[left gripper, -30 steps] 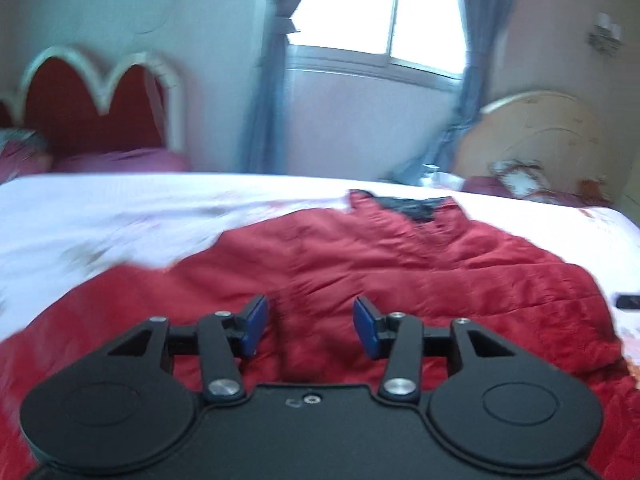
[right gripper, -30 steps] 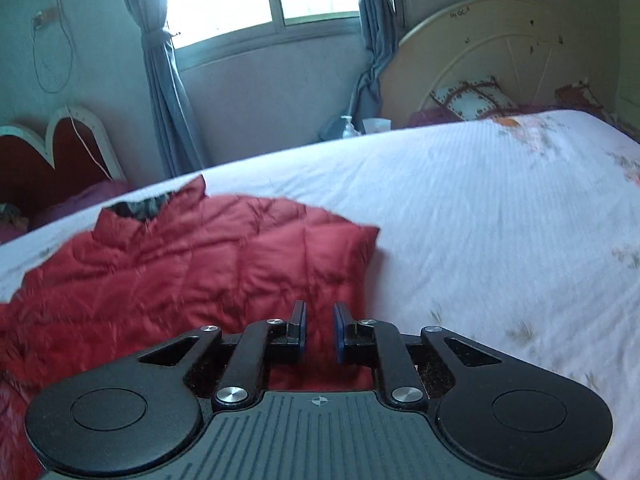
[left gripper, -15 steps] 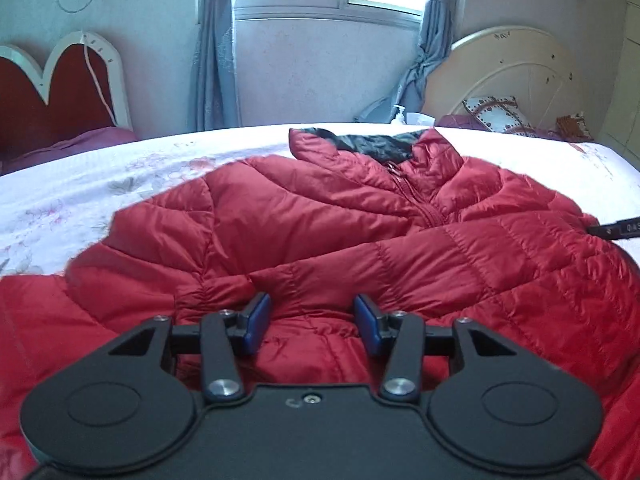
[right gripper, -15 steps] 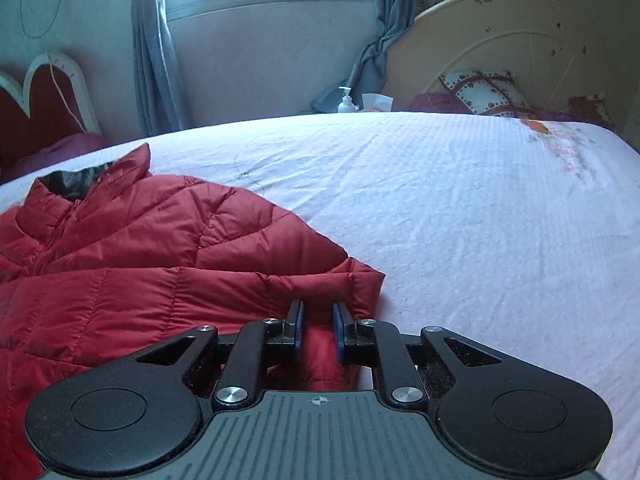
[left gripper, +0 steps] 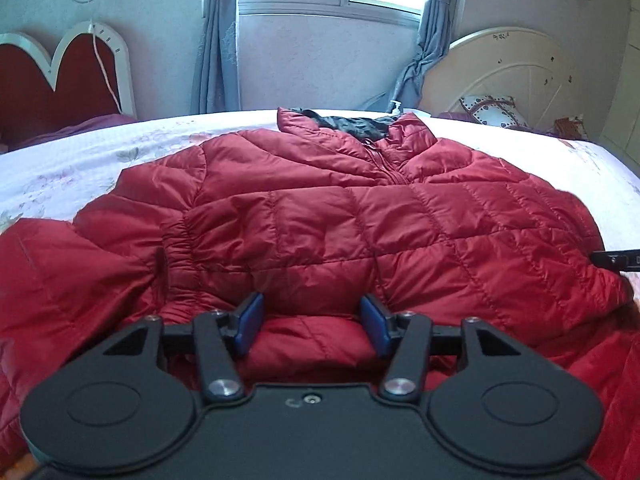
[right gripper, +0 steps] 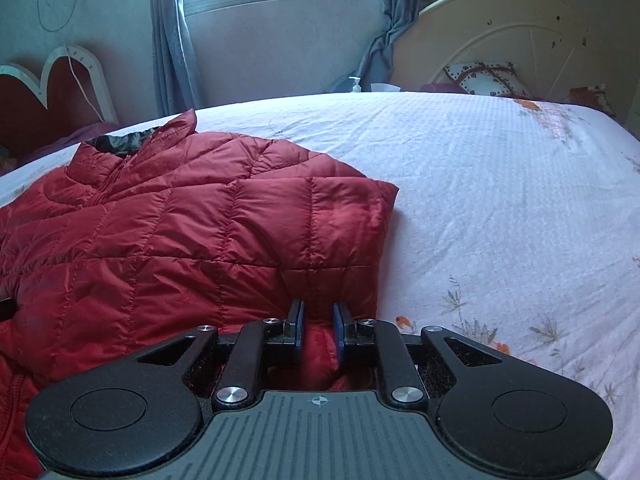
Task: Fold large clothes
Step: 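Open both tools and release the sleeve onto the jacket body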
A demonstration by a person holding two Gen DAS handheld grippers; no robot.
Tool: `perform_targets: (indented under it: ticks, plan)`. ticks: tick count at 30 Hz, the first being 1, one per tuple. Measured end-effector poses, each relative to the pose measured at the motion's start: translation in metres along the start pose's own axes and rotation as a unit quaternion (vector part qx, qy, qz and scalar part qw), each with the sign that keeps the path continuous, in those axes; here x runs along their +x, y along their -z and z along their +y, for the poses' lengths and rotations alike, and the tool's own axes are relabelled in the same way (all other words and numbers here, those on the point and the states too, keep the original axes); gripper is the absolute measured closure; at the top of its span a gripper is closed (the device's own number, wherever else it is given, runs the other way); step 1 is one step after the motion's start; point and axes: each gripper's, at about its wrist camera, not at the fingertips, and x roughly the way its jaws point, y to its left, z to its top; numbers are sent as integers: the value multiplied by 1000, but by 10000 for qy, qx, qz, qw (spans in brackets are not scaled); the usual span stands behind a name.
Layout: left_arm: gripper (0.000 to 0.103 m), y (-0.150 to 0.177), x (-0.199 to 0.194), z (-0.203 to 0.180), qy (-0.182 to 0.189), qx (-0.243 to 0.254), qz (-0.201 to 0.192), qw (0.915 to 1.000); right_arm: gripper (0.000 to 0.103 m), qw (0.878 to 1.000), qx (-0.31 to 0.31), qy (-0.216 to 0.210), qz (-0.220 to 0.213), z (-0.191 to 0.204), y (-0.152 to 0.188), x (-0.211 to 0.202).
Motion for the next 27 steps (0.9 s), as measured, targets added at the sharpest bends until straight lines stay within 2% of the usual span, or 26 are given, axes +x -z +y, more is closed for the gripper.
perform_targets:
  ticks: [3, 5, 7, 11, 14, 15, 17, 27]
  plan:
    - [51, 4, -20, 0, -56, 28, -217, 9997, 89, 9998, 33, -46, -213, -4, 6, -27]
    - [50, 10, -19, 3, -73, 46, -105, 9999, 89, 9998, 13, -116, -170, -4, 14, -34]
    - [48, 13, -12, 6, -29, -8, -54, 10000, 89, 9998, -58, -52, 166, -2, 24, -21]
    - [47, 8, -11, 5, -90, -45, -3, 9999, 89, 9998, -59, 51, 155, 2, 23, -22]
    - [45, 9, -15, 3, -126, 6, 2, 9999, 89, 9999, 75, -74, -34, 2, 21, -36]
    - [45, 10, -14, 2, -144, 43, 23, 9999, 89, 10000, -9, -57, -19, 4, 23, -37]
    - [45, 11, -12, 1, -150, 58, 57, 9999, 89, 9994, -135, 19, 328, 6, 28, -24]
    - [45, 10, -13, 3, -121, 75, 82, 9999, 89, 9987, -345, 142, 341, 13, 26, -27]
